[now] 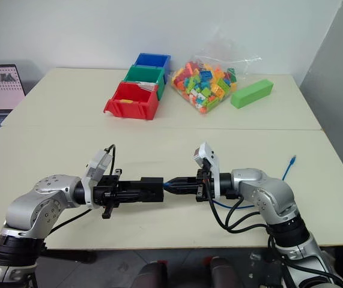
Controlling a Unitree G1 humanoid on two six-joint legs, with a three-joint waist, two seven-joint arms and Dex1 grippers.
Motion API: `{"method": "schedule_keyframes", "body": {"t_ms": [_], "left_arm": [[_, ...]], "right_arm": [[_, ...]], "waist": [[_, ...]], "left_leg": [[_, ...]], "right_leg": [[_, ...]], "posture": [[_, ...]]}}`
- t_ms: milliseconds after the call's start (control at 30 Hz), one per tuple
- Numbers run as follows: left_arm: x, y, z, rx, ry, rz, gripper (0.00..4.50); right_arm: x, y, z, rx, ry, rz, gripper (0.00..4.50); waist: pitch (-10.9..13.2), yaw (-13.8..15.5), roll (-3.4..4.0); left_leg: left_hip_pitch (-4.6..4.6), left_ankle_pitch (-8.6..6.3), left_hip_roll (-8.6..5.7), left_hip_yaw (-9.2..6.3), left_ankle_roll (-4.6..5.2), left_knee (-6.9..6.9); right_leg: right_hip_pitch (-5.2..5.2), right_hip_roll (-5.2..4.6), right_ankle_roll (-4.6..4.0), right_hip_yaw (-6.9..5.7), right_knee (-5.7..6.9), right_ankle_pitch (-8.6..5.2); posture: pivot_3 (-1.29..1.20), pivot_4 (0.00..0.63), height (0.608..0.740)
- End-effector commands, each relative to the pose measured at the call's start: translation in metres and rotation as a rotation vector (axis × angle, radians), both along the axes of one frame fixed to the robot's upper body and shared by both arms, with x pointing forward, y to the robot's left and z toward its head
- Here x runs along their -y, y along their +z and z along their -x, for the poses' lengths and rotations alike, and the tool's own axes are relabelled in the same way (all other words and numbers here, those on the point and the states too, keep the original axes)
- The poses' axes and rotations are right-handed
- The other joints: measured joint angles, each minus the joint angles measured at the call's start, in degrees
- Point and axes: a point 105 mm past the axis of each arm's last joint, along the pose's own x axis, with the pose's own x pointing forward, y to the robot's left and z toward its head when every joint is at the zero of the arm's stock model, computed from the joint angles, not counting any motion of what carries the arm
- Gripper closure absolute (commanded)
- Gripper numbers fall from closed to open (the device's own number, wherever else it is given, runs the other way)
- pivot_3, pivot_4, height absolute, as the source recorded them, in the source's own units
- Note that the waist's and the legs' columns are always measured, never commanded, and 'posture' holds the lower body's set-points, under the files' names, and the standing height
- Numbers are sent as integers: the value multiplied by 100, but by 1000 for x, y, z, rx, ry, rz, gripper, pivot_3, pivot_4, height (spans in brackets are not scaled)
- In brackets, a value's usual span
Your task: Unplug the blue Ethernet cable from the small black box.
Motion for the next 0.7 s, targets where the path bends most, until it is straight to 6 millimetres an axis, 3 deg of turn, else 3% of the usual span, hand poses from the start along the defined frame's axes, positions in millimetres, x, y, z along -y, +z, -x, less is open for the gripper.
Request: {"method": "schedule_keyframes", "body": {"t_ms": [33,267,600,700], "left_arm": [[2,7,1,35,-10,6,3706],[-1,6,1,36,-5,-1,3706],[-22,0,8,13,110,-5,3706],[-31,-1,6,16,177,-8,3706]], "right_arm": [[0,9,3,31,33,-20,4411],[2,7,1,16,37,-10,4411],[29,-5,-8,-24,-61,29,4465],[34,-5,-21,7,-151,15,4465]], "waist": [[0,-1,0],[0,-10,0],[1,-40,0],[1,-48,0]], "left_leg": [[0,0,0,0,0,0],[0,0,0,0,0,0],[-1,0,1,-1,0,-3],[-1,0,1,-2,0,-3]], "right_leg": [[0,0,0,0,0,0],[0,0,0,1,0,0],[0,-1,0,8,-4,0],[0,-1,0,10,-3,0]], "posture": [[0,150,740],[0,150,740],[0,150,740],[0,150,740]]}}
